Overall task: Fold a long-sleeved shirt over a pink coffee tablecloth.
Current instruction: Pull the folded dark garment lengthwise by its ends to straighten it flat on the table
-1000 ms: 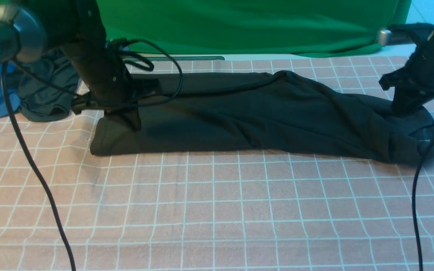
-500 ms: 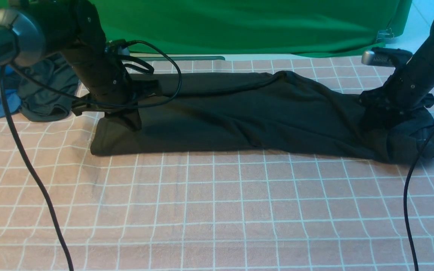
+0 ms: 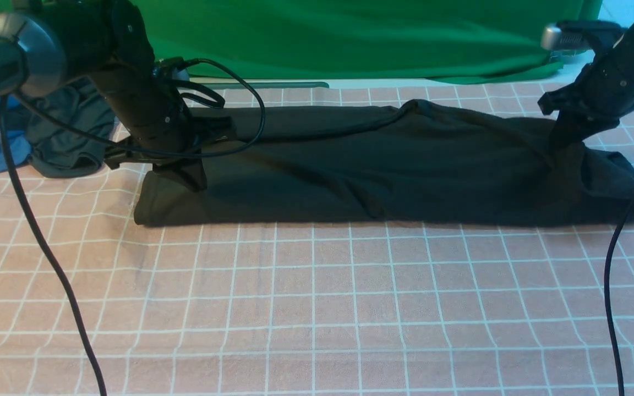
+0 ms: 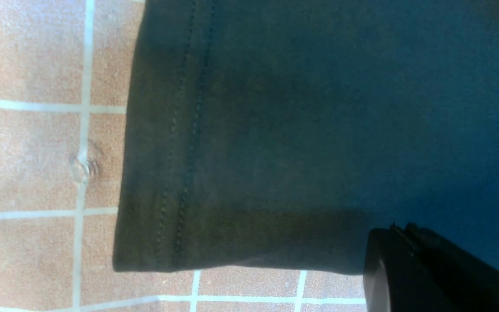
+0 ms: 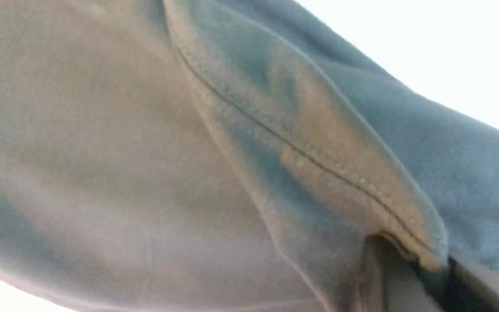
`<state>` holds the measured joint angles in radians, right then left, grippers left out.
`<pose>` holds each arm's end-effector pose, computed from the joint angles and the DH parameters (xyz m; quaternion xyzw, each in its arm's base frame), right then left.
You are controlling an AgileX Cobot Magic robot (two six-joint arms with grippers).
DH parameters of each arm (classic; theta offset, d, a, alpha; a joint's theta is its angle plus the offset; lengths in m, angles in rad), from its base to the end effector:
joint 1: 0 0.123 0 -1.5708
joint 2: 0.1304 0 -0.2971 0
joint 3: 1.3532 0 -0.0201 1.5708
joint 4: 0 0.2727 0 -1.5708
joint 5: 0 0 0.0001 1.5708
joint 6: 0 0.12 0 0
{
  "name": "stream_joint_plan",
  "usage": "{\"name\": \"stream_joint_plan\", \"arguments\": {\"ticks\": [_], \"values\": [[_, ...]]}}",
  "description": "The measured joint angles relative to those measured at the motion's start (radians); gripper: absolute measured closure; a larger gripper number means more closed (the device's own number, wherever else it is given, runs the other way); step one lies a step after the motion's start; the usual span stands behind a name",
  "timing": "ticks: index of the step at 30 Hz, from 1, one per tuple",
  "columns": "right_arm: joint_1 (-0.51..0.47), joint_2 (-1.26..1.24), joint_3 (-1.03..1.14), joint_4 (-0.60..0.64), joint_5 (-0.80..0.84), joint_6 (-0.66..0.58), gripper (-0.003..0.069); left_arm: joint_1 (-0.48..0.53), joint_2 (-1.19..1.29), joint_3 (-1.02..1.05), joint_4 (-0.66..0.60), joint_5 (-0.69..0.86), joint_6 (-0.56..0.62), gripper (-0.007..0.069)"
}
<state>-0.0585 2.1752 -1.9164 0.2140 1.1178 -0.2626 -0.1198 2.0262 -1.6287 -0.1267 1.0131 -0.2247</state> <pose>0.5054 -0.0066 0.2038 -0.0676 0.9827 0.0780 0.1539 0.4548 -0.0677 0.1908 -0.0785 0.9876 -0.0777 0.1115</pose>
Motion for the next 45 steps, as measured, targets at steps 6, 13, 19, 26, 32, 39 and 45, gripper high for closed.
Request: {"name": "stream_joint_plan", "arguments": {"ticks": [6, 13, 19, 26, 32, 39, 45], "values": [[0.0, 0.002, -0.002, -0.019, -0.004, 0.0, 0.0384, 0.0, 0.0, 0.0, 0.0, 0.004, 0.0, 0.0611], [0.0, 0.004, -0.002, -0.022, -0.008, 0.0, 0.0392, 0.0, 0.0, 0.0, 0.0, 0.004, 0.0, 0.0611], [0.0, 0.024, -0.002, -0.023, 0.012, 0.011, 0.0343, 0.0, 0.0, 0.0, 0.0, 0.004, 0.001, 0.0611], [0.0, 0.105, -0.002, -0.03, 0.041, 0.042, 0.0308, 0.0, 0.0, 0.0, 0.0, 0.013, 0.001, 0.0611], [0.0, 0.106, -0.002, -0.032, 0.039, 0.048, 0.0328, 0.0, 0.0, 0.0, 0.0, 0.012, 0.001, 0.0611], [0.0, 0.106, -0.002, -0.12, 0.047, 0.059, 0.0345, 0.0, 0.0, 0.0, 0.0, 0.012, 0.001, 0.0611], [0.0, 0.106, -0.002, -0.128, 0.039, 0.059, 0.0282, 0.0, 0.0, 0.0, 0.0, 0.012, 0.001, 0.0611]]}}
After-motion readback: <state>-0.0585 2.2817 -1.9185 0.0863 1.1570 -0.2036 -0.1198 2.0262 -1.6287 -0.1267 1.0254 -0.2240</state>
